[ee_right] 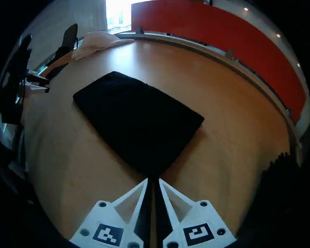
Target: Fold towel
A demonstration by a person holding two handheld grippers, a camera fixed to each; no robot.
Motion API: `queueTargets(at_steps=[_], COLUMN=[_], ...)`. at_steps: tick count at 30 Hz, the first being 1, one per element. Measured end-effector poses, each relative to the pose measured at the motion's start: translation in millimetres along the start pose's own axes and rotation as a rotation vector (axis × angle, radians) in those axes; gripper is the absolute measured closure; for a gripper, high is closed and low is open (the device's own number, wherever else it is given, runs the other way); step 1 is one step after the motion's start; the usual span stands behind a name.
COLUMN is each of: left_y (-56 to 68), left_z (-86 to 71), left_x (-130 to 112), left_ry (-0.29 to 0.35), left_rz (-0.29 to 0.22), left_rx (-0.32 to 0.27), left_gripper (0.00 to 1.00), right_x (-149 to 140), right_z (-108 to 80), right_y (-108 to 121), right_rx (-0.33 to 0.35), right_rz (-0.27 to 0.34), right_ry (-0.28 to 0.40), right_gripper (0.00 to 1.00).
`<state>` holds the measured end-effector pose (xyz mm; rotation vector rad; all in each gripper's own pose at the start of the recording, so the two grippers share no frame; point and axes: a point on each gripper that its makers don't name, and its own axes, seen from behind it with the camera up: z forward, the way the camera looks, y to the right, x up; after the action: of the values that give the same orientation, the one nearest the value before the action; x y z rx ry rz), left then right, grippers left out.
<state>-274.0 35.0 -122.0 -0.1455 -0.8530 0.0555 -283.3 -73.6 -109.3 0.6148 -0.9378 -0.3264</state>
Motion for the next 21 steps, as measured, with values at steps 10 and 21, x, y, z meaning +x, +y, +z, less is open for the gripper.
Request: queueTargets(at_steps=[10, 21], left_y=[-0.2, 1.0], left_z=[-0.4, -1.8], left_x=[1.7, 1.1], left_ry=[0.003, 0.003], left_rz=[-0.002, -0.006], left_rx=[0.000, -0.003], left_gripper=[0.03, 0.03], right_x=[20.2, 49.4], right_z=[-11.3, -27.7], right_y=[5.3, 12.5], right_rx=[-0.021, -0.050], right_rz=[-0.010, -0.042], right_ry=[0.048, 0.105], right_gripper=[0.97, 0.97])
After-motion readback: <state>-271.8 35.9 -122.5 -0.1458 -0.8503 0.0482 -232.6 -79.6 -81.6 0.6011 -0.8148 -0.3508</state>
